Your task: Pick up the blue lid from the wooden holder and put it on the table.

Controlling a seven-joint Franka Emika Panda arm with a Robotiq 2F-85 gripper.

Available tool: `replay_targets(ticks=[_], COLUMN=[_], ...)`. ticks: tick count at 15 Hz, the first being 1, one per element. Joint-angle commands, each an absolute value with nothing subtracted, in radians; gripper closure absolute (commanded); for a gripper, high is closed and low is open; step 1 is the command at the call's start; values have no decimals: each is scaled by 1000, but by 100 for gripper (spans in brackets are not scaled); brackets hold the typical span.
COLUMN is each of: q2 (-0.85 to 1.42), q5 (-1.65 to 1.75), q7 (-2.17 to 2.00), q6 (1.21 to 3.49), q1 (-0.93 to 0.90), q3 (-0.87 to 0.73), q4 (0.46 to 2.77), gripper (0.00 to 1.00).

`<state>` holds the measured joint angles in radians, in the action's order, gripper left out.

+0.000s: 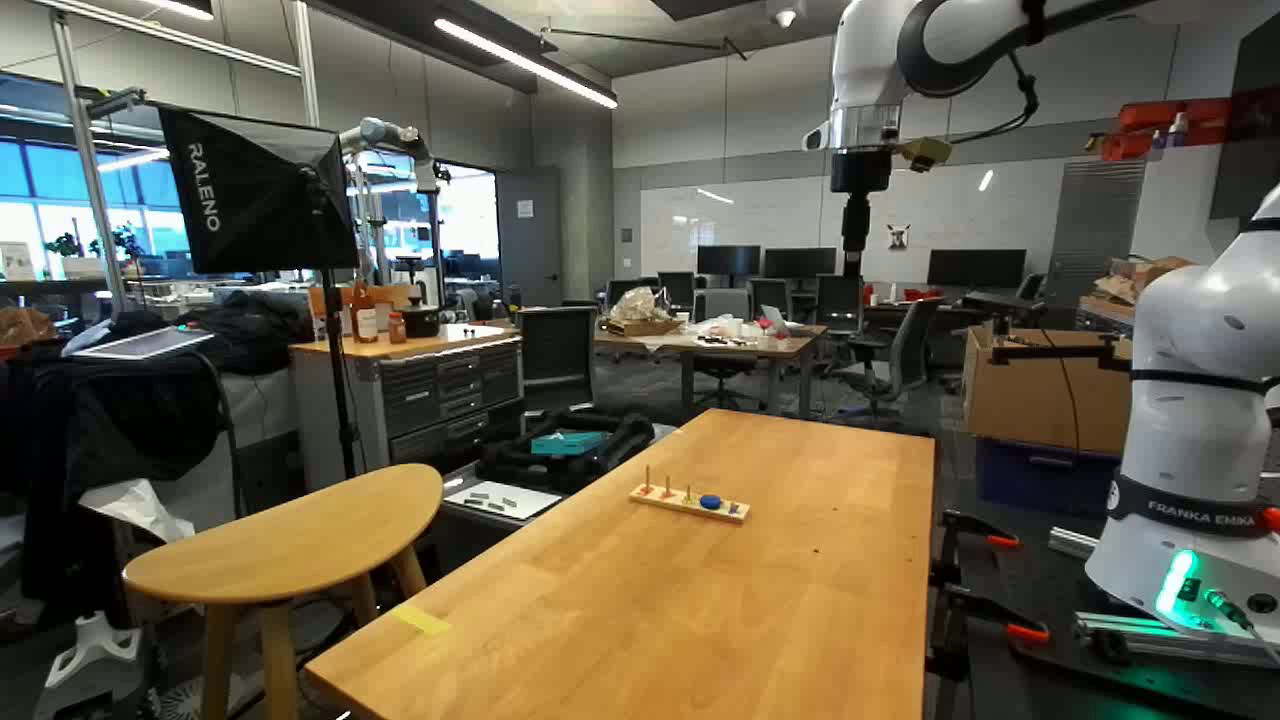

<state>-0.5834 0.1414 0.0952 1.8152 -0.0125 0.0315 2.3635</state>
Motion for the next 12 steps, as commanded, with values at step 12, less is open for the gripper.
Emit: replay_targets(ticks=[12], q2=[-356], q5=[147], q7=[-81], q6=[2206], q1=[-2], q3=[63], q4=[2353], gripper=[0])
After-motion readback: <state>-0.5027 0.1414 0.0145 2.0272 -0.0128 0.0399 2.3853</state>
